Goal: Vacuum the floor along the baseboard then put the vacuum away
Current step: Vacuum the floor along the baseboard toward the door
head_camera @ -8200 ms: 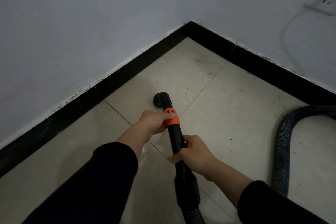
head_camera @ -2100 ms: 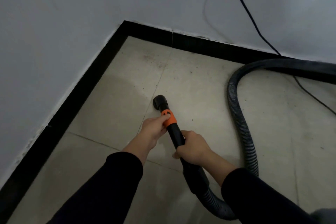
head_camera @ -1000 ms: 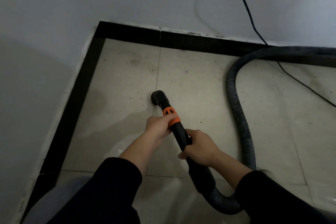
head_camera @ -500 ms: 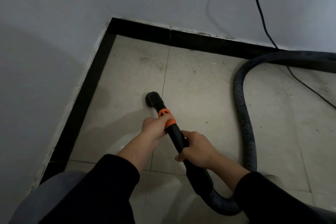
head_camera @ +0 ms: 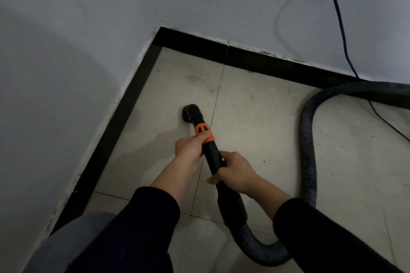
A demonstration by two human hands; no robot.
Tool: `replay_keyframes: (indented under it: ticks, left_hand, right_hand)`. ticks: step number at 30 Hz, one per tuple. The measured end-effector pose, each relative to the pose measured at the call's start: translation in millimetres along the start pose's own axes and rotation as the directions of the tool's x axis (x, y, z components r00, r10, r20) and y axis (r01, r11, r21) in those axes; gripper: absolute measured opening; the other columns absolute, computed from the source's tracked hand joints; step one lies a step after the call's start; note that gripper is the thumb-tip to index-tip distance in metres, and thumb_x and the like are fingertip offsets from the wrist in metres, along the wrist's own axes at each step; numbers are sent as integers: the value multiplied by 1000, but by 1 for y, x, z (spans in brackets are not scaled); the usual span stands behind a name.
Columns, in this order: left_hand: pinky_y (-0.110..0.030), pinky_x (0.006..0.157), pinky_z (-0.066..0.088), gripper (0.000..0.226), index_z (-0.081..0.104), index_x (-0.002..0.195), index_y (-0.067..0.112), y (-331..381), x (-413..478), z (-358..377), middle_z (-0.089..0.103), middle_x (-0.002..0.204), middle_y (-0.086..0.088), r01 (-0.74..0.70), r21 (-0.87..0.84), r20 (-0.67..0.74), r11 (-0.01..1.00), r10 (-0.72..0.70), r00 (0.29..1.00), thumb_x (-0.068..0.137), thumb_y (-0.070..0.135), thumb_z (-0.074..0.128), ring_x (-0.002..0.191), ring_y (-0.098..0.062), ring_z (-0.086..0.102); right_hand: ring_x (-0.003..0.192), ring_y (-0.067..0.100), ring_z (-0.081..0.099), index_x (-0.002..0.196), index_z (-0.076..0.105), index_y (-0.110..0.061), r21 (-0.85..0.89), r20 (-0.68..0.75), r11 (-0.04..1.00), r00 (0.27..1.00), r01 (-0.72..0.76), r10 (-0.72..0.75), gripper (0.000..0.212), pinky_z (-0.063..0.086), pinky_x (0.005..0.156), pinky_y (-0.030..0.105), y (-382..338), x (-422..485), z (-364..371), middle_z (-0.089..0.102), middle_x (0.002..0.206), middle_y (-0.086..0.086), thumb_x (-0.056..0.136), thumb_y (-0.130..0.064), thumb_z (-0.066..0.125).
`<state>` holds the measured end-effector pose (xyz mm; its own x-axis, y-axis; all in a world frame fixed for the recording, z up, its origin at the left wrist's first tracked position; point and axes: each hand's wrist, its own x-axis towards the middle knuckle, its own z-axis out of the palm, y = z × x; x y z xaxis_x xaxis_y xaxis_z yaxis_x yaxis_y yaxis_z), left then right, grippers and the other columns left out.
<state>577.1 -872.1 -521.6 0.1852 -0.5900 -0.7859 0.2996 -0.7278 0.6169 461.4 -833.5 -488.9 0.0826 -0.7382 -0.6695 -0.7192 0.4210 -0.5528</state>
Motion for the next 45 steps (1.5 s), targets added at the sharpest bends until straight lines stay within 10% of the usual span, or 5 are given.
replay_keyframes:
  ticks: [45]
  left_hand:
    - [-29, 58, 49, 47, 58, 119, 1, 25, 8, -97, 61, 114, -14, 47, -403, -147, 914, -116, 982, 73, 7, 71, 85, -24, 60]
  right_hand:
    - [83, 26, 66, 98, 60, -17, -107, 199, 972, 963, 208, -184, 39, 57, 79, 40, -61, 23, 59, 66, 91, 8, 65, -19, 82]
